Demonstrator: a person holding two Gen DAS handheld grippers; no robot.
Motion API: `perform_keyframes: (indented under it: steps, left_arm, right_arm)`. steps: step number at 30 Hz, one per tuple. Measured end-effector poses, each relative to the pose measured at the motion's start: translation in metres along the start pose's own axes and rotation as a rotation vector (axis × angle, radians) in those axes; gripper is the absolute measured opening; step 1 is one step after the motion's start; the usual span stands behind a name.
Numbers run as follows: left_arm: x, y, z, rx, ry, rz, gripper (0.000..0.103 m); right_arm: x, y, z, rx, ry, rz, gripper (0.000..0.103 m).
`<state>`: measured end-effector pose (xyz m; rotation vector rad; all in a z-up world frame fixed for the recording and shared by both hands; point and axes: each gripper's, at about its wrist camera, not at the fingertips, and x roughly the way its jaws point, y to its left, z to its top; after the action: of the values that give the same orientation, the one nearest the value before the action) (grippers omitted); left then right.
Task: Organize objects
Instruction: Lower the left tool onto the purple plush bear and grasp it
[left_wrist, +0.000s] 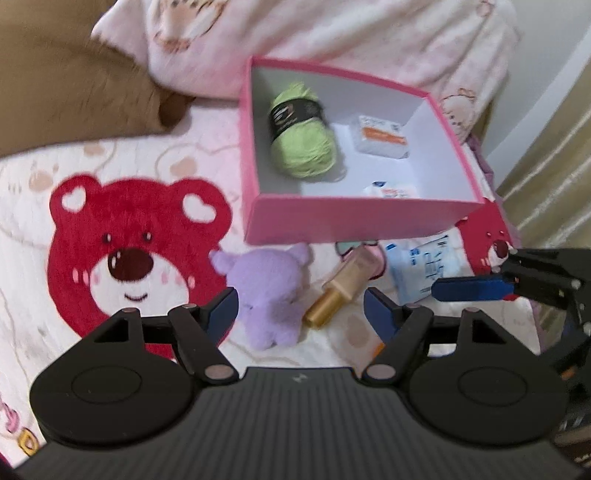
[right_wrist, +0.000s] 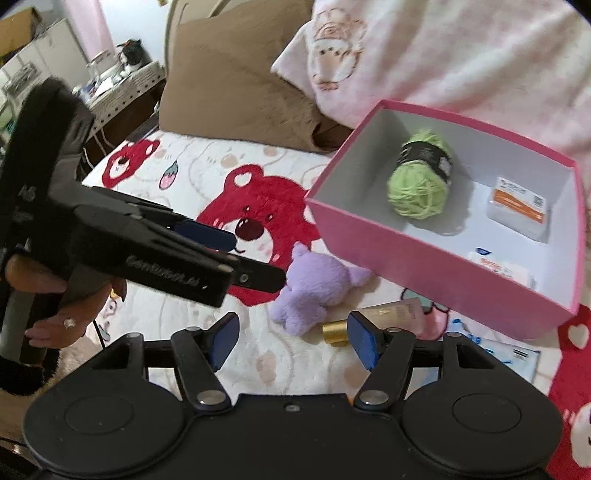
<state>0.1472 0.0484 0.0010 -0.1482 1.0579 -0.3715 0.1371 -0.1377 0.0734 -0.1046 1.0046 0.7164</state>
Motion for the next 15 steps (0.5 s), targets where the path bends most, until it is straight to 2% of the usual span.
perform_keyframes:
  steps: [4,7,15]
  left_arm:
    - [0.015,0.013,-0.012,-0.006,-0.040,0.022,0.074]
    - [0.026,0.021,-0.020,-0.008,-0.050,0.012,0.074]
    - [0.059,0.043,-0.034,-0.066,-0.067,-0.009,0.071]
  right_arm:
    - [0.024,0.008,-0.010,-0.057,-0.003,-0.011,0.070]
    - [0.041,0.013,-0.016,-0.095,-0.024,-0.015,0.072]
    - [0.085,0.014,-0.023,-0.098,-0.057,-0.053,0.079]
